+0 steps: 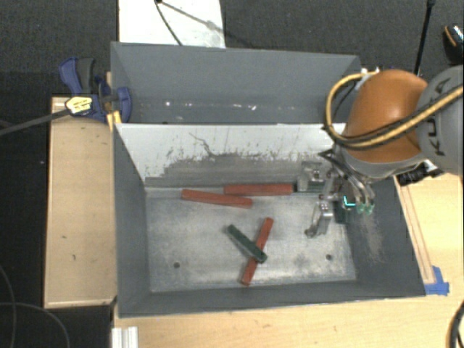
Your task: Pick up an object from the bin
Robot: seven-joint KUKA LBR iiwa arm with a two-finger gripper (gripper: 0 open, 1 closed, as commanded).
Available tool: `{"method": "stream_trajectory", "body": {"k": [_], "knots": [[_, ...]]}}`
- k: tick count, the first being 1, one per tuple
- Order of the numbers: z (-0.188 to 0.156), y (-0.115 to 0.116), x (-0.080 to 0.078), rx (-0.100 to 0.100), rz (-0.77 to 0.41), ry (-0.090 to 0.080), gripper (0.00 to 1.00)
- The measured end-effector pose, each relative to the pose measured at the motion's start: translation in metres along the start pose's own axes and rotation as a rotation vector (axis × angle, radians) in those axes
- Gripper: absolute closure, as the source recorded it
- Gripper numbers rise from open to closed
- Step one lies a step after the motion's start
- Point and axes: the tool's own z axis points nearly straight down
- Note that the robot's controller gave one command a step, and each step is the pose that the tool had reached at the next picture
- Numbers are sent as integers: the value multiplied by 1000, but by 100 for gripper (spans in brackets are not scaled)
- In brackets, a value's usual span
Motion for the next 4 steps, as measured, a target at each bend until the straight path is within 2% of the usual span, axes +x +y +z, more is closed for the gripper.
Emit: {"method": "stream_trajectory", "body": {"k": [1,2,3,4], "knots": [[103,35,-21,-1,-188,-3,0],[100,76,0,1,-922,-2,0],[100,76,0,1,-917,-2,100],[-39,79,-5,7,-1009,-15,100]]}}
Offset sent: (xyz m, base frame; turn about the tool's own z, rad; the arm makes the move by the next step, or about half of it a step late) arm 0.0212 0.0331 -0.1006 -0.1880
